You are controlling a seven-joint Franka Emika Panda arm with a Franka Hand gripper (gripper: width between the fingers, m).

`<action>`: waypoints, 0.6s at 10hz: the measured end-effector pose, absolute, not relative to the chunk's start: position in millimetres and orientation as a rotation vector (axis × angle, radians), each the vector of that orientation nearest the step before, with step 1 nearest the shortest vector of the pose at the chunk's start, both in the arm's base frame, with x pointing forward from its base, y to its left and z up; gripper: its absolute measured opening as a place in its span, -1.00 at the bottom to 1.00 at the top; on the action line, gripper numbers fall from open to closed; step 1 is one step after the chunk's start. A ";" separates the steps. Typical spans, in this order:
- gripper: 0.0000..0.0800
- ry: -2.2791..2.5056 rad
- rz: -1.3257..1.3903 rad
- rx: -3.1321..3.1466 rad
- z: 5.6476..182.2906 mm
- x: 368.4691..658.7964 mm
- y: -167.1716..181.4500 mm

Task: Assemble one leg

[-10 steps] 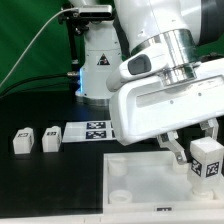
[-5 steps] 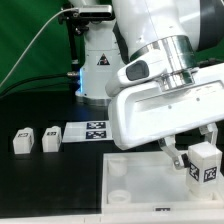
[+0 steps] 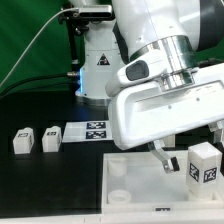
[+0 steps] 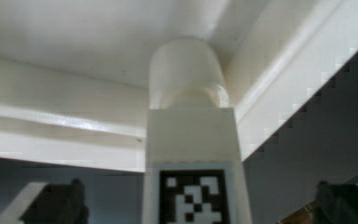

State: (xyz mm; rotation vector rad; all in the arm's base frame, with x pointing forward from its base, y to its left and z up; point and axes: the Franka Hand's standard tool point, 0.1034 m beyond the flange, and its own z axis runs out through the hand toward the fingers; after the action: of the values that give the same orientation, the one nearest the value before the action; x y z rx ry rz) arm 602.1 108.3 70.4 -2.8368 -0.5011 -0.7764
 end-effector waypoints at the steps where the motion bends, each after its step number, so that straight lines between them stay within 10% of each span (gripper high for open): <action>1: 0.62 -0.501 -0.776 -2.837 70.4 602.1 108.2; 6: 0.62 -0.516 -0.757 -2.846 99.5 612.5 112.0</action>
Offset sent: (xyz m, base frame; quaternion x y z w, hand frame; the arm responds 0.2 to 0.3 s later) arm 0.0000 0.0000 0.0000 0.0000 0.0000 0.0000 1.0000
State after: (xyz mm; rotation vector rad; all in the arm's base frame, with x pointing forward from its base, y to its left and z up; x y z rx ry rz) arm 612.5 112.0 99.5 -2.8456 -0.5158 -0.7569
